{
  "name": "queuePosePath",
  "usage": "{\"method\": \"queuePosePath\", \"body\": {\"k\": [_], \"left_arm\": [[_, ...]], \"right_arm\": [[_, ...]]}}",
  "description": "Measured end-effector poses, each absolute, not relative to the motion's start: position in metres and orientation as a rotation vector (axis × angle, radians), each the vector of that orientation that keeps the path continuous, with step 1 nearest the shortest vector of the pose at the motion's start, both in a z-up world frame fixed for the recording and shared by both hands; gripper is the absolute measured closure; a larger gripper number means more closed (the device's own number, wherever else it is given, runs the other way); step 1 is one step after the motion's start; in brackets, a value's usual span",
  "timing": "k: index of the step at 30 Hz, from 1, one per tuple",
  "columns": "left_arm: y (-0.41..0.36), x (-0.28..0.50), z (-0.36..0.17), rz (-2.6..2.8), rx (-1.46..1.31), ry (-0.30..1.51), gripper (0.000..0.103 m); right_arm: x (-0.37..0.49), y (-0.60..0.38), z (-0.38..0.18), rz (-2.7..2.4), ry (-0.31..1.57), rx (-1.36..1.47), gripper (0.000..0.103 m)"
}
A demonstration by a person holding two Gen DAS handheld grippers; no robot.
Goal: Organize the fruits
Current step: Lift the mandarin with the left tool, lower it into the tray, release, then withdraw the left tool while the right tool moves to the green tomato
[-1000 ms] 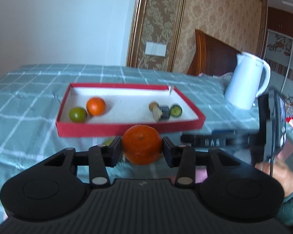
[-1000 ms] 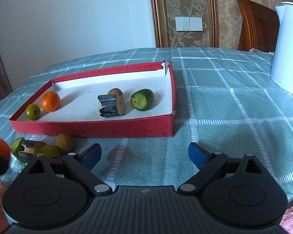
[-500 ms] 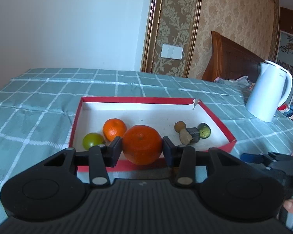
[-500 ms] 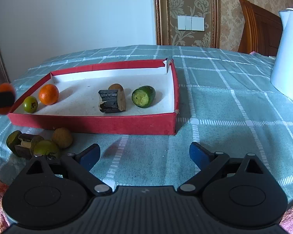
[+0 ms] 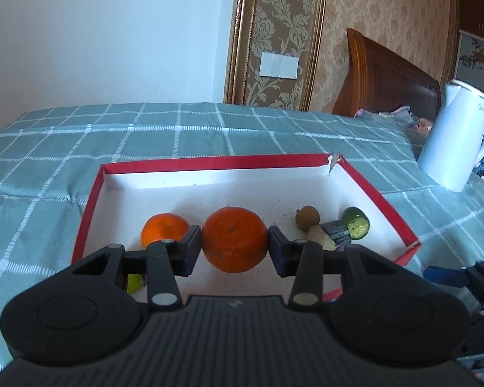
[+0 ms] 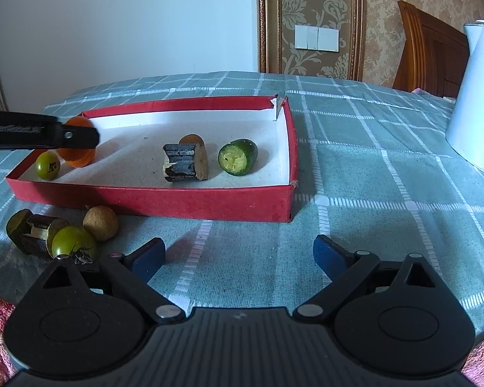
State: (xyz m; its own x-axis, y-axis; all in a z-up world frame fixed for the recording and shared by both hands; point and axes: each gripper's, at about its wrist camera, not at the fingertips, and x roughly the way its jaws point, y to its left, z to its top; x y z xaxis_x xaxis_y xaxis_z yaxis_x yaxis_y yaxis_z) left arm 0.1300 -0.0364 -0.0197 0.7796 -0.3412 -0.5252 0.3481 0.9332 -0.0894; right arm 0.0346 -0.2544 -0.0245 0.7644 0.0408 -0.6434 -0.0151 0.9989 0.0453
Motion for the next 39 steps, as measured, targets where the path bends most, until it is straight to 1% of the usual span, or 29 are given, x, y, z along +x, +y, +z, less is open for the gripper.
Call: {"method": "queuePosePath", "body": {"k": [17, 20, 22, 26, 28, 29, 32, 33, 34, 39], "left_arm": [[-0.038, 0.152, -0.041, -0.359, 0.021, 0.625, 0.062], [-0.039, 0.152, -0.042, -0.356, 0.027, 0.622, 0.061], [-0.04, 0.154, -0.043, -0.361, 0.026, 0.637, 0.058], [-0.042, 0.152, -0.043, -0.358, 0.047, 0.647, 0.056], [-0.042, 0.149, -0.042, -0.361, 0.057, 0.649, 0.05], [-0.042, 0.147, -0.04, -0.36, 0.058, 0.645, 0.048], [-0.039, 0.138, -0.035, -0.347, 0.069, 0.627, 0.036], [-0.038, 0.134, -0.032, -0.342, 0.073, 0.616, 0.031], [-0.036, 0.129, -0.029, -0.335, 0.076, 0.601, 0.028], [-0.021, 0.103, -0.015, -0.321, 0.067, 0.562, 0.02]], "right_arm": [[0.035, -0.253, -0.024, 0.029, 0.705, 0.026, 0.003], [0.035, -0.252, -0.024, 0.029, 0.705, 0.026, 0.003], [0.035, -0.252, -0.024, 0.029, 0.705, 0.026, 0.003], [0.035, -0.252, -0.024, 0.03, 0.705, 0.025, 0.003], [0.035, -0.252, -0.024, 0.03, 0.705, 0.025, 0.002], [0.035, -0.252, -0.024, 0.03, 0.705, 0.025, 0.002], [0.035, -0.252, -0.024, 0.03, 0.706, 0.025, 0.002], [0.035, -0.252, -0.024, 0.03, 0.706, 0.025, 0.002], [0.035, -0.252, -0.024, 0.03, 0.706, 0.025, 0.002], [0.036, -0.252, -0.024, 0.032, 0.706, 0.023, 0.002]]}}
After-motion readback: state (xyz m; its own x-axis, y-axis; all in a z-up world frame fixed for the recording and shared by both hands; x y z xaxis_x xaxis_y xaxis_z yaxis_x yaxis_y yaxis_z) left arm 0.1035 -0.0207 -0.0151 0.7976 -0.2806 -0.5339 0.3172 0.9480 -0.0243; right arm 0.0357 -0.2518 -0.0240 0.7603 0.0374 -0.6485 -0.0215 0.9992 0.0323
